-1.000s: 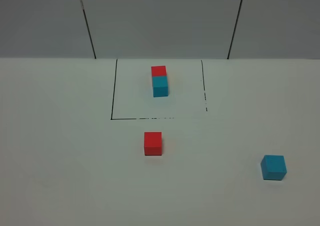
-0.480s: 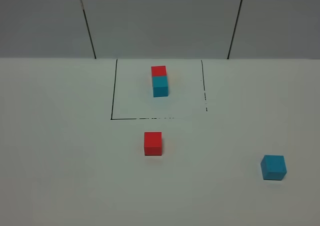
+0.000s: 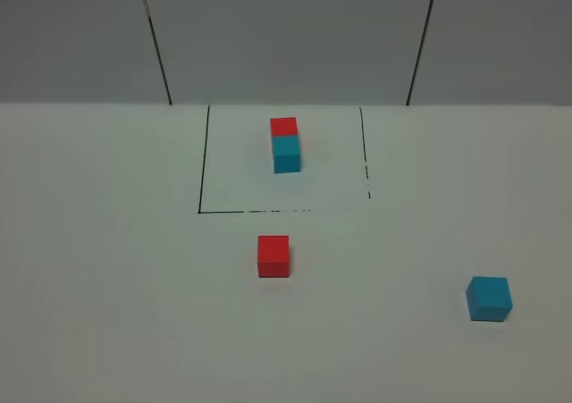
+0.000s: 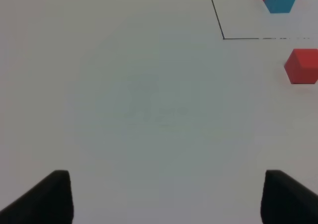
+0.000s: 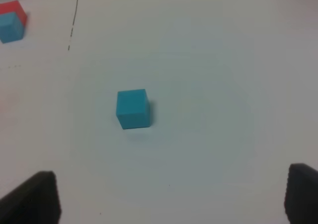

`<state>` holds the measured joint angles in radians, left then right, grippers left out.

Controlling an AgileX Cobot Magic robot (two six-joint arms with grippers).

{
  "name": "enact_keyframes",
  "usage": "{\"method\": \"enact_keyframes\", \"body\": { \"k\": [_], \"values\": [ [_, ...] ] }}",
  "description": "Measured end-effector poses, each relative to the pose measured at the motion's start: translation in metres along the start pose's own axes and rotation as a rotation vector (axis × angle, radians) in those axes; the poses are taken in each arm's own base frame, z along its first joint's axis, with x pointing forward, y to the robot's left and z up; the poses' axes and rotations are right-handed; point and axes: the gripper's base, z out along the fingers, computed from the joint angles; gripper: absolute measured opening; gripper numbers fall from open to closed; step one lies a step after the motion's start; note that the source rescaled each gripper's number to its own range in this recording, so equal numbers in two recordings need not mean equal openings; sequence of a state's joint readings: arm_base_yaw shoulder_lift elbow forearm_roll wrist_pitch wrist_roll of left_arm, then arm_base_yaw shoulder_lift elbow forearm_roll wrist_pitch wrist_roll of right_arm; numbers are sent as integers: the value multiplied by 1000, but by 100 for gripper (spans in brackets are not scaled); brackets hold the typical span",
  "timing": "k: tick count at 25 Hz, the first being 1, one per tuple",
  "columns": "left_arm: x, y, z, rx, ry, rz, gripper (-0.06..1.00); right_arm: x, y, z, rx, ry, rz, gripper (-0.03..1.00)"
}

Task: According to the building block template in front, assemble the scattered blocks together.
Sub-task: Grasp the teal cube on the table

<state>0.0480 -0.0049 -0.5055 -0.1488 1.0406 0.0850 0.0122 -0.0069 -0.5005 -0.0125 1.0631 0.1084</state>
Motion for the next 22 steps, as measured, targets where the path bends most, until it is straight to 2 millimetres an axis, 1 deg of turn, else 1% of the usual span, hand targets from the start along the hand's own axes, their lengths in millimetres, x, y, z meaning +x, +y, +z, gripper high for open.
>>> {"method": "enact_keyframes", "body": {
  "k": [22],
  "values": [
    [0, 0, 0, 0, 0, 0, 67, 0, 0, 0, 0, 0, 0, 80]
  ]
}}
